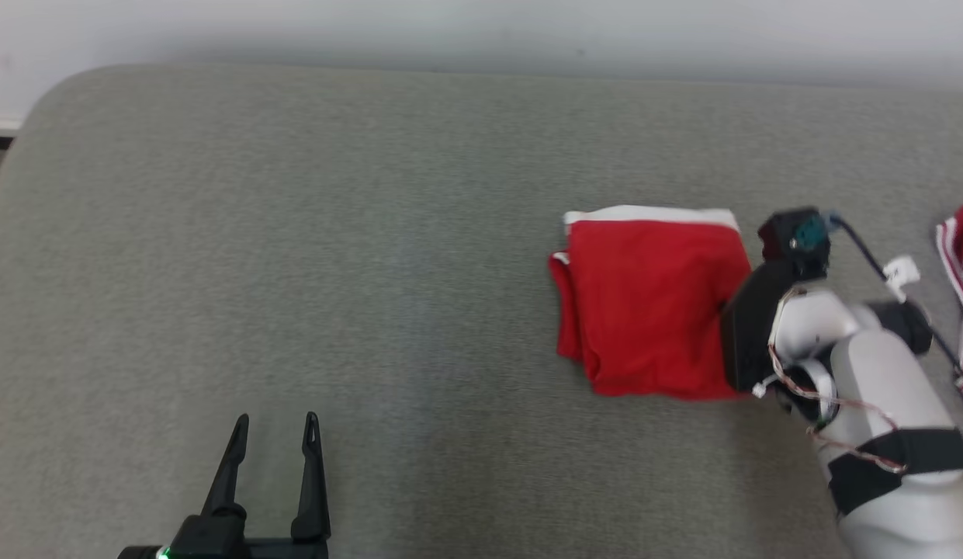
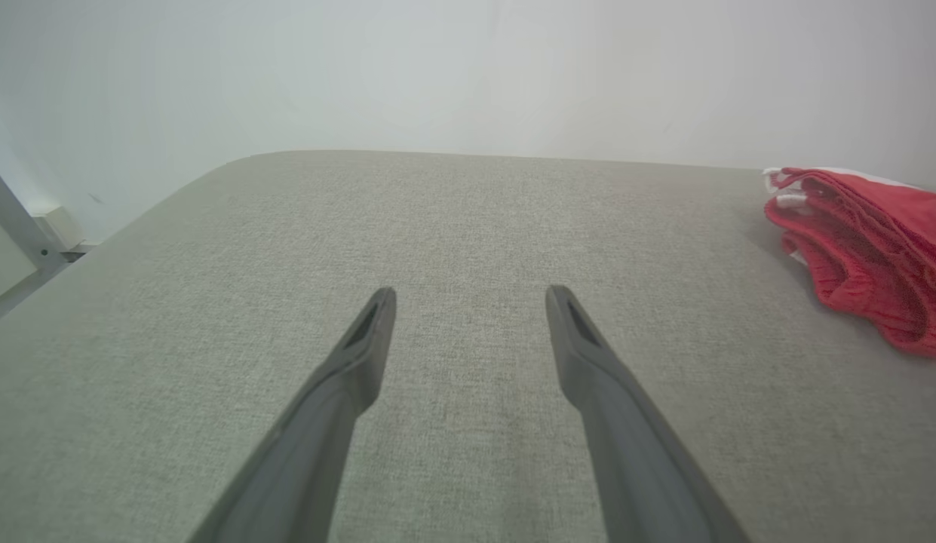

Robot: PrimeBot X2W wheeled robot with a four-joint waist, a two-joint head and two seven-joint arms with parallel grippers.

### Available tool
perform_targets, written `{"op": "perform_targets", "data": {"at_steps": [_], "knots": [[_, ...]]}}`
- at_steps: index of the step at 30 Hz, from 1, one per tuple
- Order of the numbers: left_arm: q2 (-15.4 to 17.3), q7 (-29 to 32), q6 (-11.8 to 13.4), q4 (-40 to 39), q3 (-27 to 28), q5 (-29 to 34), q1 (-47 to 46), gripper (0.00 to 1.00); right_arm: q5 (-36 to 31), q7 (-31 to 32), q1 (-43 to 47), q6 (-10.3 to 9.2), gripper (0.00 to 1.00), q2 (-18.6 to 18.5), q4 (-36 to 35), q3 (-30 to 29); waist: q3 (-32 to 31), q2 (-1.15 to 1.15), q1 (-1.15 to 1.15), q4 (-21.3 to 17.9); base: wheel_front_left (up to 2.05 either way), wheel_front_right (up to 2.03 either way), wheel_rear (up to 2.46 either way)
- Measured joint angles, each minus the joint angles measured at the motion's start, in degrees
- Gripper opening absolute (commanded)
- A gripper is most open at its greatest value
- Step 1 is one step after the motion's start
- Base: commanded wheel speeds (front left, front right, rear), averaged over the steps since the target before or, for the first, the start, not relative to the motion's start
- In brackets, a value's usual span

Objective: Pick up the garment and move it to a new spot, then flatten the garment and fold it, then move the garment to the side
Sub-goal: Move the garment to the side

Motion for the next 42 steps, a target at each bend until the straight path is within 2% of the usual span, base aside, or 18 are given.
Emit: {"op": "perform_targets", "data": {"at_steps": [4,10,16,17,18,20,25,32,42], "knots": [[0.0,0.0,-0.4,-0.7,-0.1,-0.5,-0.9,1.00,4.7,0.1,-4.5,-0.01,0.00,-4.1,-2.2,7.1,0.3,0.00,0.00,-3.1,0.00,0.00,0.00],[0.0,0.0,-0.8,-0.9,-0.7,-1.0,-2.6,1.00,9.1,1.5,-10.5,-0.01,0.00,-13.3,-6.2,17.3,1.2,0.00,0.00,-8.2,0.00,0.00,0.00],[-0.1,0.0,-1.3,-0.8,-0.7,-0.1,-4.5,1.00,11.1,0.6,-15.4,-0.01,0.00,-22.6,-7.7,24.3,3.0,0.00,0.00,-12.9,0.00,0.00,0.00],[-0.1,0.0,-1.4,-0.8,-0.6,0.2,-4.8,1.00,11.3,0.1,-16.1,-0.01,0.00,-23.8,-7.5,24.9,3.4,0.00,0.00,-13.5,0.00,0.00,0.00],[-0.1,0.0,-1.8,-0.7,-0.5,0.6,-5.4,1.00,11.7,-1.2,-17.4,-0.01,0.00,-26.4,-7.2,26.4,4.4,0.00,0.00,-14.6,0.00,0.00,0.00],[-0.1,0.0,-2.0,-0.6,-0.3,0.9,-6.1,1.00,13.0,-2.9,-18.2,-0.01,0.00,-28.6,-7.0,27.8,5.6,0.00,0.00,-15.3,0.00,0.00,0.00],[-0.1,0.0,-2.9,-0.3,-0.1,1.7,-6.9,1.00,13.6,-6.2,-19.3,-0.01,0.00,-33.9,-4.7,28.8,8.2,0.00,0.00,-16.5,0.00,0.00,0.00],[0.3,0.0,-3.9,-0.4,0.7,2.2,-7.8,1.00,11.8,-10.2,-19.1,-0.01,0.00,-38.9,-1.2,27.6,10.6,0.00,0.00,-16.7,0.00,0.00,0.00],[0.3,0.0,-4.5,-2.4,0.2,4.0,-8.3,1.00,8.4,-20.4,-15.2,-0.01,0.00,-40.5,8.4,22.3,12.4,-0.01,-0.01,-15.2,0.00,0.00,0.00]]}}
